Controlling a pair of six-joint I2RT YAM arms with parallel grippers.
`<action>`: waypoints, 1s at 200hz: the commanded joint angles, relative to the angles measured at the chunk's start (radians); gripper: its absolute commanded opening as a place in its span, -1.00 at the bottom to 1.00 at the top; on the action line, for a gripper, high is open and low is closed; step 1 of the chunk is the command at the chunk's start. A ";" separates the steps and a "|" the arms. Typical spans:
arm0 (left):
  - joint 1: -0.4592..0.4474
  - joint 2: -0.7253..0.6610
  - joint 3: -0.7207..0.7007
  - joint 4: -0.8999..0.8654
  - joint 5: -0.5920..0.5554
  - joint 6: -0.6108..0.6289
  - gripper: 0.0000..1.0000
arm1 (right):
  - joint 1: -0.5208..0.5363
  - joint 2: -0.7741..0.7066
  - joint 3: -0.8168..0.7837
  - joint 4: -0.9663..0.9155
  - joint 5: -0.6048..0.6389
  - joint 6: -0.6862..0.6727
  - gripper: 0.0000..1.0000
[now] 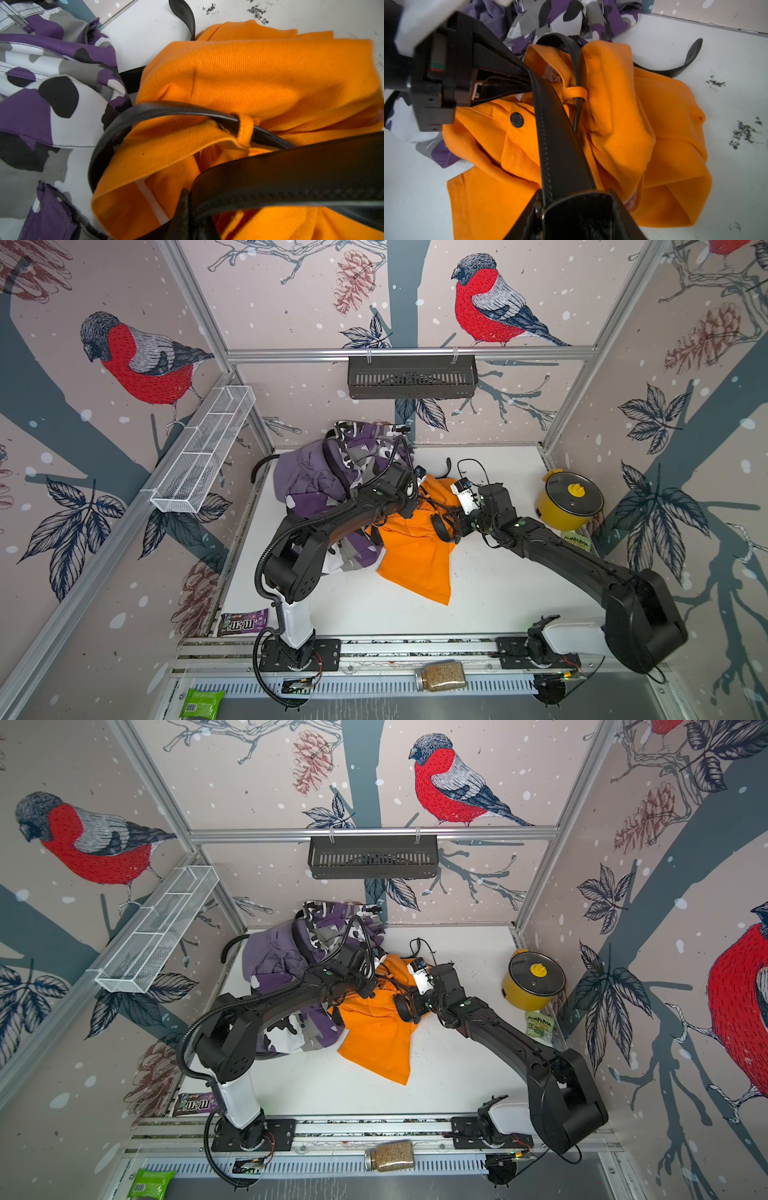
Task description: Remove the belt from the trousers
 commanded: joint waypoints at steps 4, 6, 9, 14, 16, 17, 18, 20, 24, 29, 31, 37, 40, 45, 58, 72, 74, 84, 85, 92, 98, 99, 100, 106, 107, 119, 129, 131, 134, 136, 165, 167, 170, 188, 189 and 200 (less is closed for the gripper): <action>0.033 -0.025 -0.041 -0.037 -0.120 -0.040 -1.00 | -0.031 -0.015 -0.009 -0.017 -0.090 -0.011 -0.86; 0.035 -0.028 -0.044 -0.036 -0.120 -0.041 -1.00 | -0.032 -0.015 -0.009 -0.018 -0.093 -0.011 -0.87; 0.037 -0.031 -0.049 -0.035 -0.122 -0.043 -1.00 | -0.036 -0.016 -0.011 -0.018 -0.104 -0.011 -0.89; 0.041 -0.037 -0.058 -0.032 -0.123 -0.048 -1.00 | -0.042 -0.017 -0.014 -0.017 -0.118 -0.010 -0.92; 0.042 -0.039 -0.062 -0.030 -0.125 -0.050 -1.00 | -0.045 -0.016 -0.016 -0.017 -0.124 -0.009 -0.93; 0.043 -0.041 -0.063 -0.029 -0.127 -0.051 -1.00 | -0.046 -0.016 -0.017 -0.016 -0.127 -0.009 -0.93; 0.044 -0.042 -0.066 -0.028 -0.127 -0.053 -1.00 | -0.048 -0.017 -0.017 -0.015 -0.129 -0.009 -0.93; 0.045 -0.044 -0.070 -0.025 -0.129 -0.055 -1.00 | -0.051 -0.016 -0.018 -0.014 -0.135 -0.007 -0.94; 0.048 -0.048 -0.076 -0.023 -0.132 -0.060 -1.00 | -0.055 -0.019 -0.023 -0.010 -0.143 -0.004 -0.94; 0.052 -0.054 -0.086 -0.019 -0.140 -0.067 -1.00 | -0.062 -0.021 -0.029 -0.004 -0.151 0.000 -0.95; 0.054 -0.057 -0.088 -0.018 -0.143 -0.069 -1.00 | -0.065 -0.023 -0.030 -0.003 -0.159 0.000 -0.95; 0.059 -0.067 -0.100 -0.011 -0.154 -0.077 -1.00 | -0.071 -0.026 -0.035 -0.001 -0.174 0.000 -0.96; 0.061 -0.072 -0.107 -0.005 -0.160 -0.082 -1.00 | -0.073 -0.028 -0.035 -0.002 -0.177 0.000 -0.96; 0.067 -0.083 -0.117 0.003 -0.171 -0.088 -1.00 | -0.077 -0.028 -0.037 -0.003 -0.180 0.001 -0.96; 0.081 -0.112 -0.146 0.022 -0.194 -0.103 -1.00 | -0.090 -0.039 -0.043 -0.007 -0.208 -0.005 -0.98; 0.091 -0.141 -0.170 0.038 -0.215 -0.110 -1.00 | -0.105 -0.050 -0.051 -0.008 -0.243 -0.004 -0.99; 0.091 -0.146 -0.173 0.041 -0.215 -0.109 -1.00 | -0.107 -0.051 -0.051 -0.007 -0.251 -0.006 -0.99; 0.089 -0.167 -0.187 0.052 -0.175 -0.091 -1.00 | -0.100 -0.050 -0.049 -0.007 -0.285 -0.026 -0.99; 0.089 -0.170 -0.189 0.054 -0.169 -0.088 -1.00 | -0.099 -0.049 -0.046 -0.009 -0.288 -0.028 -1.00; 0.080 -0.190 -0.206 0.071 -0.121 -0.065 -1.00 | -0.081 -0.042 -0.036 -0.025 -0.300 -0.050 -0.99; 0.068 -0.203 -0.215 0.075 -0.104 -0.058 -1.00 | -0.064 -0.033 -0.028 -0.038 -0.306 -0.069 -1.00; 0.066 -0.204 -0.215 0.074 -0.102 -0.057 -1.00 | -0.061 -0.031 -0.027 -0.040 -0.307 -0.071 -0.99; 0.064 -0.207 -0.215 0.073 -0.100 -0.056 -1.00 | -0.058 -0.029 -0.026 -0.041 -0.307 -0.074 -0.99; 0.046 -0.216 -0.220 0.067 -0.085 -0.047 -1.00 | -0.041 -0.021 -0.019 -0.053 -0.308 -0.090 -0.99; 0.043 -0.218 -0.221 0.067 -0.084 -0.045 -1.00 | -0.039 -0.018 -0.017 -0.056 -0.309 -0.093 -0.99; 0.001 -0.253 -0.251 0.083 -0.072 -0.009 -0.39 | -0.024 -0.003 -0.005 -0.065 -0.336 -0.113 -1.00; -0.033 -0.294 -0.293 0.116 -0.076 0.021 0.07 | -0.017 0.009 0.008 -0.078 -0.352 -0.128 -0.99; -0.039 -0.305 -0.303 0.123 -0.079 0.026 0.14 | -0.015 0.012 0.011 -0.081 -0.353 -0.133 -0.99; -0.047 -0.321 -0.316 0.137 -0.083 0.035 0.22 | -0.012 0.014 0.018 -0.086 -0.352 -0.138 -0.99; -0.052 -0.331 -0.324 0.143 -0.084 0.039 0.27 | -0.010 0.017 0.023 -0.093 -0.350 -0.142 -0.99; -0.070 -0.500 -0.430 0.249 -0.096 0.131 0.61 | -0.003 0.052 0.092 -0.190 -0.338 -0.210 -0.99; -0.071 -0.512 -0.435 0.256 -0.091 0.144 0.62 | -0.003 0.053 0.095 -0.196 -0.336 -0.213 -1.00; -0.071 -0.527 -0.445 0.269 -0.083 0.165 0.63 | -0.003 0.053 0.101 -0.202 -0.339 -0.219 -0.99; -0.081 -0.597 -0.498 0.365 -0.033 0.283 0.68 | -0.002 0.057 0.128 -0.239 -0.349 -0.250 -0.99; -0.081 -0.598 -0.502 0.370 -0.030 0.289 0.69 | -0.002 0.057 0.130 -0.241 -0.351 -0.252 -1.00; -0.083 -0.597 -0.507 0.404 -0.006 0.341 0.70 | -0.001 0.060 0.143 -0.259 -0.359 -0.268 -0.99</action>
